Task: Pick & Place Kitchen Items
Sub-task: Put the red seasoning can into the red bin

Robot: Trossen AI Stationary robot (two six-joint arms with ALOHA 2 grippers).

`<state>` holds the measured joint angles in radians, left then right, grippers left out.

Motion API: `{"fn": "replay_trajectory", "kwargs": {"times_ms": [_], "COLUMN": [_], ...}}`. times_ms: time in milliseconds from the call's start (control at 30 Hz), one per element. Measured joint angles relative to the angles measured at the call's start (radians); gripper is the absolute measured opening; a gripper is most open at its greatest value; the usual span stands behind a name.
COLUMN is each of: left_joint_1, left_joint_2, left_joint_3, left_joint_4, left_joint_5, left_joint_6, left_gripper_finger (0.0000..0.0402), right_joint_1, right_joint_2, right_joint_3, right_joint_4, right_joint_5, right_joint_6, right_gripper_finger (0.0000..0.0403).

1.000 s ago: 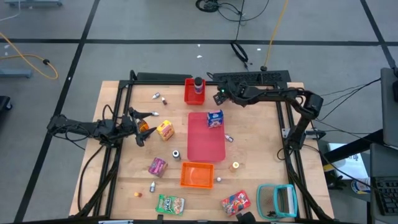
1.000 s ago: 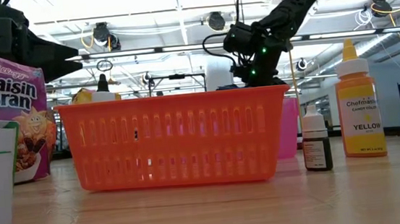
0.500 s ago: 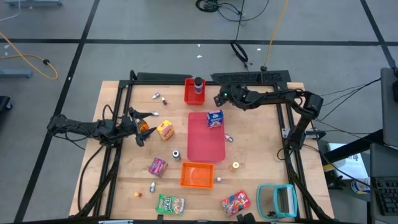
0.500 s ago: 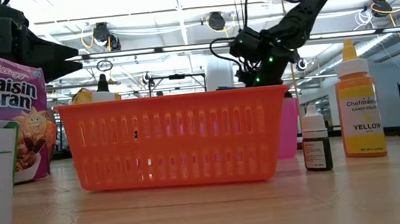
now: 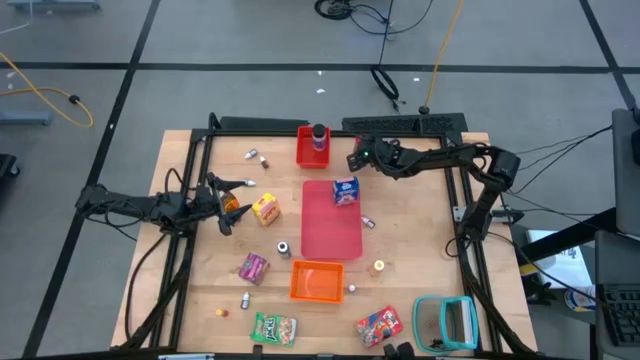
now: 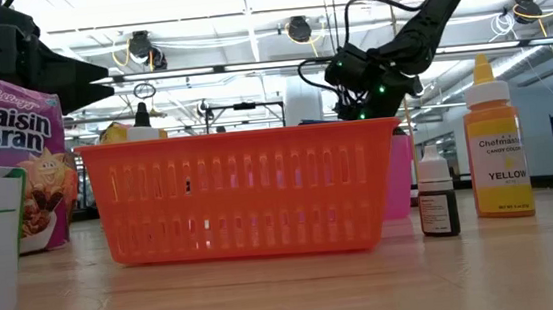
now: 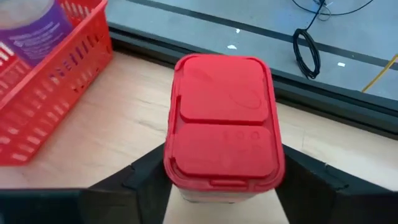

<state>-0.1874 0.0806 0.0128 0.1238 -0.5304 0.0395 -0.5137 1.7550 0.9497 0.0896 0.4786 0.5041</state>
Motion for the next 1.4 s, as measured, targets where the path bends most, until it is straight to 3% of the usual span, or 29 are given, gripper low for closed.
{"fn": "replay_trajectory", "kwargs": {"times_ms": [133,567,967,1167,1400], "left_joint_1": [0.0,0.0,0.0,0.0,0.0], "left_joint_2": [0.0,0.0,0.0,0.0,0.0], "left_joint_3": [0.0,0.0,0.0,0.0,0.0], "left_joint_4": [0.0,0.0,0.0,0.0,0.0], "left_joint_5": [0.0,0.0,0.0,0.0,-0.001], "left_joint_6": [0.0,0.0,0.0,0.0,0.0], "left_gripper_finger": [0.0351,0.0351,0.0351,0.0351,0.0351], "right_joint_1": [-0.007,-0.007,-0.001,0.004,0.049], "right_joint_2": [0.0,-0.022,-0.194,-0.21,-0.21], "right_joint_3": [-0.01,-0.011,-0.01,-0.01,-0.01], "right_joint_4": [0.02,0.009,0.013,0.112,0.19], "right_joint_5": [-0.005,-0.026,-0.107,-0.22,-0.223], "right_joint_6": [0.0,-0.045,-0.123,-0.136,-0.177], "right_gripper_finger": [0.0201,0.0199,0.0199,0.0199,0.0199]}}
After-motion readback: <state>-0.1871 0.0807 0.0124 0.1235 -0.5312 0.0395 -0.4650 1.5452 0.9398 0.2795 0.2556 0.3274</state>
